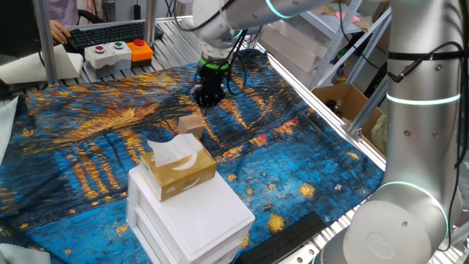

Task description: Approach and touch the side of the small block

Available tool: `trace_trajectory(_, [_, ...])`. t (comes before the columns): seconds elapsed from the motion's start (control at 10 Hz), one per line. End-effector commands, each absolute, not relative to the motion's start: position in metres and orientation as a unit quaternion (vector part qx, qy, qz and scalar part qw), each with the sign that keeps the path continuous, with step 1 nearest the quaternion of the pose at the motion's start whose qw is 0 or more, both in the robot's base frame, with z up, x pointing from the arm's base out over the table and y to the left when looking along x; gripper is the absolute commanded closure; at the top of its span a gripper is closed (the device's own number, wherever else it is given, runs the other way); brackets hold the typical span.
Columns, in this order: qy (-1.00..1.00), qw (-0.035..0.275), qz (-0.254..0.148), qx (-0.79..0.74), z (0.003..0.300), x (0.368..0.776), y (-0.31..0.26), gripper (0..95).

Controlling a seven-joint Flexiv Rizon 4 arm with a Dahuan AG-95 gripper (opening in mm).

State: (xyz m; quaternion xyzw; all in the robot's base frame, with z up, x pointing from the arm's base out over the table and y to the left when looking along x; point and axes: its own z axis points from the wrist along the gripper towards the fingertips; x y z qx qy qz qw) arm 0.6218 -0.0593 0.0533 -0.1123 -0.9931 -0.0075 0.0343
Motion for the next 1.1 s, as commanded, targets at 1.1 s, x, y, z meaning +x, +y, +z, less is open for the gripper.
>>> trace_trajectory(1.1, [-0.992, 0.039, -0.009, -0.118, 0.04, 0.629, -0.061, 95.0])
